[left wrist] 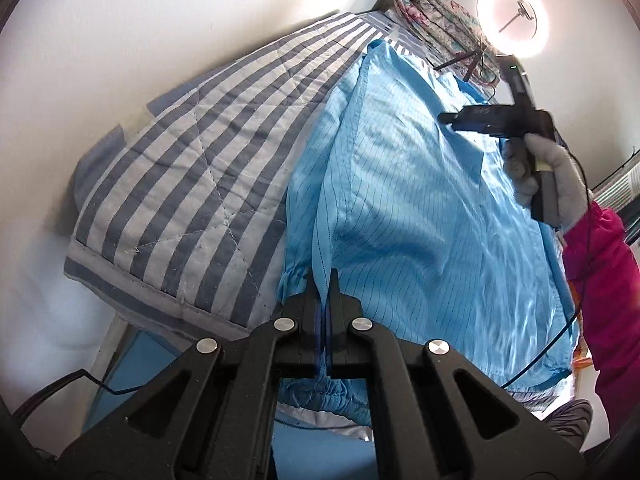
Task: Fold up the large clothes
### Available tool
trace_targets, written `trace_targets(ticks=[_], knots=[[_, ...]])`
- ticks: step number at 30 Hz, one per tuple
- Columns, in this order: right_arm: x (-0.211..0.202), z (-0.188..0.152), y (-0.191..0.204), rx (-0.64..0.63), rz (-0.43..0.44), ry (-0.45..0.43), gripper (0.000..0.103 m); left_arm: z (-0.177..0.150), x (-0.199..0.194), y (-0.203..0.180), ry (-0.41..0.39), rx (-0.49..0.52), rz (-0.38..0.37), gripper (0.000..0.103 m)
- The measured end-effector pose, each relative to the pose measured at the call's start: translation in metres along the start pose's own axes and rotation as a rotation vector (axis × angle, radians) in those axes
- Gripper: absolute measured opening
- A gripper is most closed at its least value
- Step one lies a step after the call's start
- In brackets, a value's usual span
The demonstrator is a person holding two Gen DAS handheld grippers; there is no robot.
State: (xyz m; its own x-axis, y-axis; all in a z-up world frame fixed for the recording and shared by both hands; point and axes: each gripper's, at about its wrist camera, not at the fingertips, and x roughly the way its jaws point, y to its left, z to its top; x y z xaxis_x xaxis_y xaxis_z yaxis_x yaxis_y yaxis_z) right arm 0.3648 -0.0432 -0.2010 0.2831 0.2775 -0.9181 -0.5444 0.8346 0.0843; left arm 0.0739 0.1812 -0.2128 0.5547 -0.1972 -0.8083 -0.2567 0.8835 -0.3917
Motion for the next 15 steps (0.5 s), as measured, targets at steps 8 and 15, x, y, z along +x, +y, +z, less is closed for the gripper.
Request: trace_targets(ticks=[8, 15], knots=[[0.026, 0.017, 0.015, 0.052, 0.026, -0.082, 0.037, 0.000, -0.016, -0.008, -0.046, 0.007, 0.003, 0.013], [-0.036, -0.026, 0.014, 0.105, 0.175, -0.141, 0.035, 0.011, -0.036, -0.019, -0.094, 0.061, -0.018, 0.059]])
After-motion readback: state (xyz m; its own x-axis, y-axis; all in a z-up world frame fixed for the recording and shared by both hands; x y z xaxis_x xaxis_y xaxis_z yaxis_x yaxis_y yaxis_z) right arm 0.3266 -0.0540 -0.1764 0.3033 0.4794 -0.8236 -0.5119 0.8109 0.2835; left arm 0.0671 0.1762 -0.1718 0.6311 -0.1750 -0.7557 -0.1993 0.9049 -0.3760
